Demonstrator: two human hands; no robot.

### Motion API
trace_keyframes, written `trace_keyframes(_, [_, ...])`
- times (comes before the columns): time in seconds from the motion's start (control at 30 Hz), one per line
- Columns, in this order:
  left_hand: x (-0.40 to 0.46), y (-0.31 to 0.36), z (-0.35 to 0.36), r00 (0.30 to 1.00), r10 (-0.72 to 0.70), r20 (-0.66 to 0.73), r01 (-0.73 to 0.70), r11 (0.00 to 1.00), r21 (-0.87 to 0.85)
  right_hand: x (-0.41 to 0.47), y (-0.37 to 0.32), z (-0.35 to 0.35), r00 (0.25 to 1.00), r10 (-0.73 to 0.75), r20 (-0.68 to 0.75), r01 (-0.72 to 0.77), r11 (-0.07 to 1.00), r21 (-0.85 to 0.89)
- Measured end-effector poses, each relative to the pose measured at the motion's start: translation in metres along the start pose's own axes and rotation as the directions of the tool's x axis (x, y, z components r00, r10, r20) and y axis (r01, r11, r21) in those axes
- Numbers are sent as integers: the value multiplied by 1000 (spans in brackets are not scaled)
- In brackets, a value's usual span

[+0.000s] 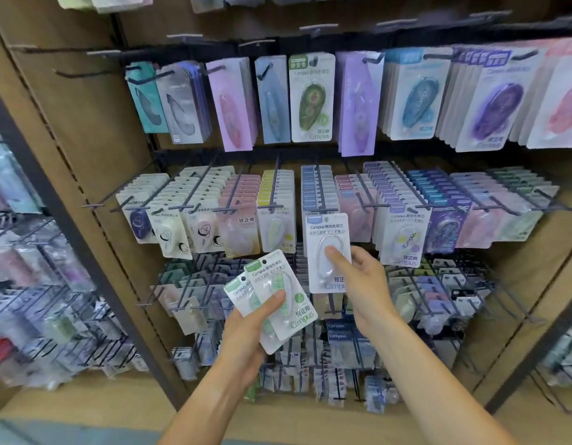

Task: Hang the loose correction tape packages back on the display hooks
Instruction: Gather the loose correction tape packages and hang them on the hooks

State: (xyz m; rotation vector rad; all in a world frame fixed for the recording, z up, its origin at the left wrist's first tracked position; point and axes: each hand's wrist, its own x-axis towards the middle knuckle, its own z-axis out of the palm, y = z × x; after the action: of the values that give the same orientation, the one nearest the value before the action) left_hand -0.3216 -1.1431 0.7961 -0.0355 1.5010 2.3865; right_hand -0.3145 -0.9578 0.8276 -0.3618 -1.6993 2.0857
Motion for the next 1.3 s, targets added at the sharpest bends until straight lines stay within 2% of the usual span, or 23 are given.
trace_keyframes(0.47, [6,2,-17,999,-21,26,21,1000,6,13,4,15,995,44,-91,-48,998,-40])
trace_keyframes(0.67, [9,7,-20,999,-15,50,14,1000,25,43,6,24,960,137,-244,-165,981,-99])
trace_keyframes(0.8, [10,10,-24,998,-27,64,24,999,47,15,11,19,923,102,-372,-195,955,-222])
trace_keyframes(0.87, [10,8,-22,997,-46,67,42,997,71,-20,14,12,943,115,-312,-190,956,-223])
trace_keyframes(0.97, [9,-2,-7,991,-83,100,69,989,129,-62,19,5,981,188,35,-176,959,-220])
trace_keyframes(1.03, [6,-10,10,982,-128,138,107,982,153,-74,24,-5,977,170,129,-145,972,-182])
trace_keyframes(1.13, [4,-23,41,953,-220,210,183,966,182,-78,23,-36,995,100,28,-96,987,-126])
trace_keyframes(1.3, [6,-46,124,852,-365,376,321,930,177,-71,2,-113,993,-7,-117,-3,996,-85])
